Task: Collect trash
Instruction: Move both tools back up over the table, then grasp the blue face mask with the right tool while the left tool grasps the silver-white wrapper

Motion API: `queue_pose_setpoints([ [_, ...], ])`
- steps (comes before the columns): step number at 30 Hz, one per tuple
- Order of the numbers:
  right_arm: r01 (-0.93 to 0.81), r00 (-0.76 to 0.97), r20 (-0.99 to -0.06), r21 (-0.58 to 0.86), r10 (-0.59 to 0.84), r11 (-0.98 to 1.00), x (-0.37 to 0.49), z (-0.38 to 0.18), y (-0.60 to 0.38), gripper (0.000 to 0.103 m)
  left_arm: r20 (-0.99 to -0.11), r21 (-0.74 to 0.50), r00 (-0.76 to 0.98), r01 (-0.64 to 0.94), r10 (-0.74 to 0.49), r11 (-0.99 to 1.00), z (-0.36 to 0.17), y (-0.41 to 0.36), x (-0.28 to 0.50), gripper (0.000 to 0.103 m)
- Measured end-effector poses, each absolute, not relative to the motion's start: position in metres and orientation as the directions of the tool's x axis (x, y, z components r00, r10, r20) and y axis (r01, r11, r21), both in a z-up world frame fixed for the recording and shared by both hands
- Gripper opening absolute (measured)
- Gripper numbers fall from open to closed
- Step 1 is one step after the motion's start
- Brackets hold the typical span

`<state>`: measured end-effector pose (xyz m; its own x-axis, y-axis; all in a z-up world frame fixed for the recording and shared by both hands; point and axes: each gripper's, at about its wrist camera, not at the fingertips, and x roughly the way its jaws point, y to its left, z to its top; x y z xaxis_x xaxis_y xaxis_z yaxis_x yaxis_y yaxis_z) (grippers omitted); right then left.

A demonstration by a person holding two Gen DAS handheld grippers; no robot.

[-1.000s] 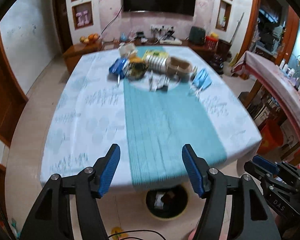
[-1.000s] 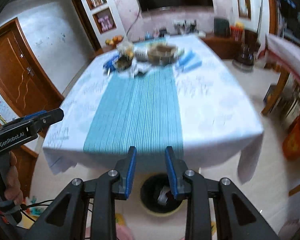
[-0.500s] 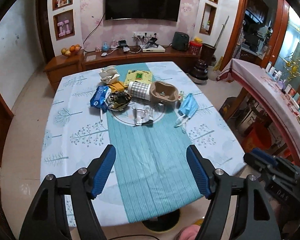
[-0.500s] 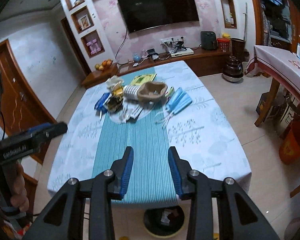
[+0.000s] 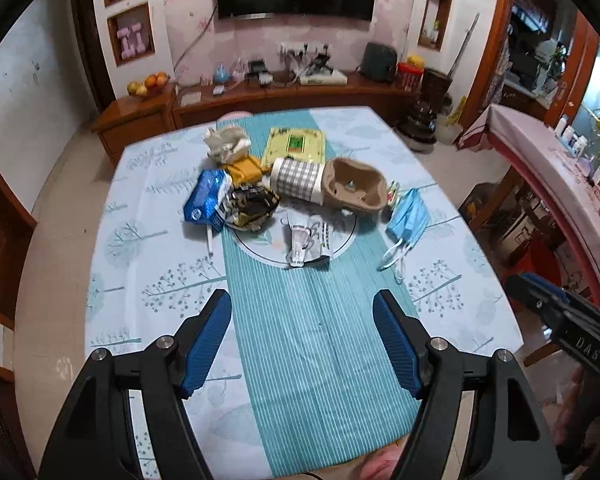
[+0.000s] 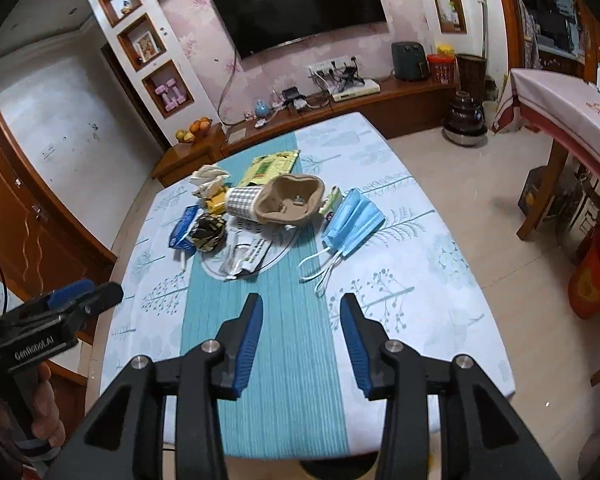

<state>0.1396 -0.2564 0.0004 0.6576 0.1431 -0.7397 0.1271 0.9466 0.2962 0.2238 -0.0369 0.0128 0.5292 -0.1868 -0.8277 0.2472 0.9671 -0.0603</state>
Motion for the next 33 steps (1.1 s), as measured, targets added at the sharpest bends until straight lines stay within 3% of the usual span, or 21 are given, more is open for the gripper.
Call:
queue_pose_setpoints([
  [10,0.254,0.545,-0.810,0.406,0.217,0.878,0.232,-0.081,-0.310,0.047,-0.883,-0.173,0.417,0.133,-0.214,0.976,-0.062,-0.040,0.297,0.072],
  [17,0.328,0.531,-0.805,0.485,0.267,0.811,0.290,-0.123,-0.323,0.047,-0.899,-0.240,0.369,0.030,-0.234,0.970,-0.105,-0.034,0.336,0.072],
  [25,0.352,0.512,-0.843,0.381,0.165,0.855,0.329,-0.138,-0.309,0.049,-0.915,-0.223,0.330,0.071,-0.234,0.972,-0.121,-0.060,0.362,0.072],
  [28,0.345,0.499,-0.858,0.328,0.124,0.880,0.333,-0.138,-0.303,0.049,-0.933,-0.162,0.311,0.086,-0.181,0.983,-0.130,-0.075,0.372,0.072],
  [33,0.299,0.471,-0.882,0.198,0.036,0.934,0.329,-0.138,-0.293,0.029,-0.956,-0.075,0.274,0.112,-0.103,0.991,-0.147,-0.094,0.389,0.072],
])
